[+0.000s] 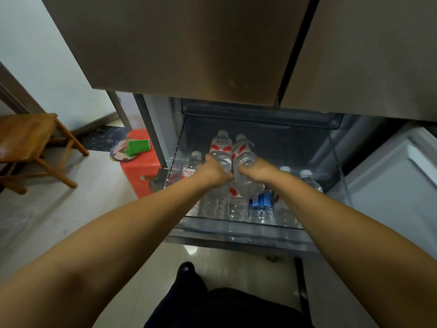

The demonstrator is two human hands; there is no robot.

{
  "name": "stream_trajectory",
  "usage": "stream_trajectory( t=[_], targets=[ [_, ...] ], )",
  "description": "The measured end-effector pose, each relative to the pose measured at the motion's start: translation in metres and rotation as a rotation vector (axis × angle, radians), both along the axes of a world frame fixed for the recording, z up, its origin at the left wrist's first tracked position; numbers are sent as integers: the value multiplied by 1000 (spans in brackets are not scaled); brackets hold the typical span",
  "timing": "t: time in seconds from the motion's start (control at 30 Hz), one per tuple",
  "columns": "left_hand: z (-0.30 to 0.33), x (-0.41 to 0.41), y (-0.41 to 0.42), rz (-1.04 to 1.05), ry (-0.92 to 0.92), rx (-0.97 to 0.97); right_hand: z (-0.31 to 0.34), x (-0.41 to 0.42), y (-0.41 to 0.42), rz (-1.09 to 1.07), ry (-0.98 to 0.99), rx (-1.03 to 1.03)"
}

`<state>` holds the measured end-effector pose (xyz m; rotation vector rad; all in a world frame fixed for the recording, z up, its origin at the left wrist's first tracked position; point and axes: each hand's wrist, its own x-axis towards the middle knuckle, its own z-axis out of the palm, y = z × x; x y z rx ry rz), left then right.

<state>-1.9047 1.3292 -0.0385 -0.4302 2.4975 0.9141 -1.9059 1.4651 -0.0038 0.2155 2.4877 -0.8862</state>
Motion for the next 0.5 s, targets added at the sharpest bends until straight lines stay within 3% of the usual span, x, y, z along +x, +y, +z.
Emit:
stream_trajectory(
  t=[0.13, 0.3, 0.4, 0.5],
  targets=[
    [-8, 34, 12, -248, -34, -119, 4, 18, 20, 35, -225, 39],
    [-15, 32, 13, -305, -91, -122, -2, 31, 28, 153, -385, 127],
    [-1, 22, 17, -124, -58, -125, 1, 27, 32, 134, -417, 114],
    [9, 11, 29, 31, -40, -146, -2, 14, 23, -12, -232, 124]
  ],
)
